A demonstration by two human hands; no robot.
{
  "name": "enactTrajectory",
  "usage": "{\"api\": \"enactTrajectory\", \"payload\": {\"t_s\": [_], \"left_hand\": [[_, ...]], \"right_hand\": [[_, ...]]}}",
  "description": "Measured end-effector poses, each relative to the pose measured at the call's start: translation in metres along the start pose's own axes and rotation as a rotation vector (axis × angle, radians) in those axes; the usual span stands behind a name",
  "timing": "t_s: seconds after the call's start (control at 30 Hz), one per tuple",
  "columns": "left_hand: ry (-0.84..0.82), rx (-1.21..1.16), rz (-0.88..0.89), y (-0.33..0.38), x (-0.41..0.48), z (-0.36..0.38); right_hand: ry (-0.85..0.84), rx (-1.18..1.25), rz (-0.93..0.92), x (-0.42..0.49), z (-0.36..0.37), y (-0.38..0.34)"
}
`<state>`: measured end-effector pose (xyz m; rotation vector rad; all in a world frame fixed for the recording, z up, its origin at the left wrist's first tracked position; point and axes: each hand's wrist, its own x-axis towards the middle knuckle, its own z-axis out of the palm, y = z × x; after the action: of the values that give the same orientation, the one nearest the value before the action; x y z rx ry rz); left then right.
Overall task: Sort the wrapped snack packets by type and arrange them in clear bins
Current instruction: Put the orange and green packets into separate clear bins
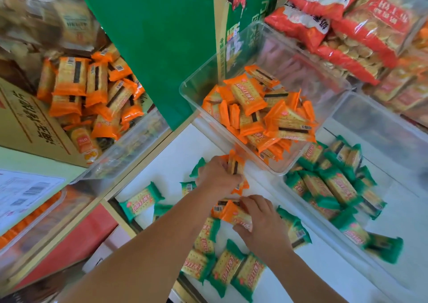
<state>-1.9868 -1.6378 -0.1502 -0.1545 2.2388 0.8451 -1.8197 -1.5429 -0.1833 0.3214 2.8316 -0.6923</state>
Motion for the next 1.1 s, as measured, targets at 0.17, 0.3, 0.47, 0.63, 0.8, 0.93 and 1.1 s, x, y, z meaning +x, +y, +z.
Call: {"api": "enactTrajectory", "payload": {"t_s": [0.17, 0.3, 0.47, 0.63, 0.8, 0.93, 1.1], "left_hand": [[0.105, -0.356, -0.050, -0.011, -0.018, -0.010], [0.152, -0.483, -0.060, -0.030, -0.041, -0.037], [0.106, -0.678, -0.006, -0.016, -0.073, -0.078], [0.078, -0.679, 0.210, 0.052, -0.085, -0.098], [0.047, -0.665, 0.324, 0.118, -0.067, -0.095], [0.082, -0.602, 0.379, 0.106, -0.063, -0.088], [0.086, -0.525, 0.272, 0.053, -0.067, -0.080]], "right_hand": [[-0.211, -0.065, 0.097, 0.006, -0.009, -0.006], [-0.241, 0.002, 0.152, 0.012, -0.014, -0.011], [-0.267, 0.484, 0.426, 0.002, -0.039, -0.033], [0.059, 0.944, 0.588, -0.014, -0.106, -0.053], [0.335, 0.995, 0.533, -0.006, -0.187, -0.053], [0.480, 0.921, 0.494, 0.038, -0.232, -0.053], [0.351, 0.766, 0.464, 0.086, -0.250, -0.055]]}}
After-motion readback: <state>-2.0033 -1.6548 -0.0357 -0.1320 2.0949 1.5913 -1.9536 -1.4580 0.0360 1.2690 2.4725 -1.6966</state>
